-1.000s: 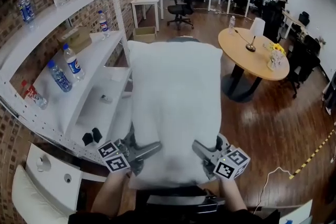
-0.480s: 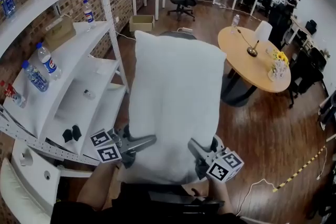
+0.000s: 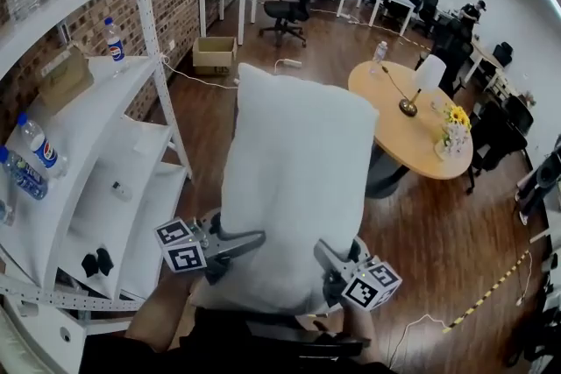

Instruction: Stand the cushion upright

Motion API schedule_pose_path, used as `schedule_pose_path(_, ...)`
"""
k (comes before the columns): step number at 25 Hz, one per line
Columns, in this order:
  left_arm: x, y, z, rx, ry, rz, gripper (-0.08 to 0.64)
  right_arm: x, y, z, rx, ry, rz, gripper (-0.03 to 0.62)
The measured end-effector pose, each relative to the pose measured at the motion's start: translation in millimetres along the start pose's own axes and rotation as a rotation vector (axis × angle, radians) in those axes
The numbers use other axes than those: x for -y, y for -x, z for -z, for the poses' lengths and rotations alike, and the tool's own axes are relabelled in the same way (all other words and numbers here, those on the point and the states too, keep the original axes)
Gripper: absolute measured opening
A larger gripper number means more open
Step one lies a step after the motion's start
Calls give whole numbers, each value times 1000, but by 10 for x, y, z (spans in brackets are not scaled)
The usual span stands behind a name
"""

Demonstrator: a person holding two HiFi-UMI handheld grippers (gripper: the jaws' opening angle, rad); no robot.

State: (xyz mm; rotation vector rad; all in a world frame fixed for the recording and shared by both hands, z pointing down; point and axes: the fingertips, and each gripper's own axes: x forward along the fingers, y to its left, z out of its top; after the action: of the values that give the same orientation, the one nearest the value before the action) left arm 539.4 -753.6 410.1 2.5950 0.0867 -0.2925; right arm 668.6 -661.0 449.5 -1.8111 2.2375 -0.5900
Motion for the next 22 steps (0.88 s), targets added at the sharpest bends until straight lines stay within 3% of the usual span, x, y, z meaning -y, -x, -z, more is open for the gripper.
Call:
schedule_pose_path(9,-1114,-397,-821,37,-4,88,396,415,-1140,-623,49,61,69,348)
schedule_pose_path(22,-2332,-553,-1201,44,53,1,394,1004,-2332,-740,11,-14,29,348)
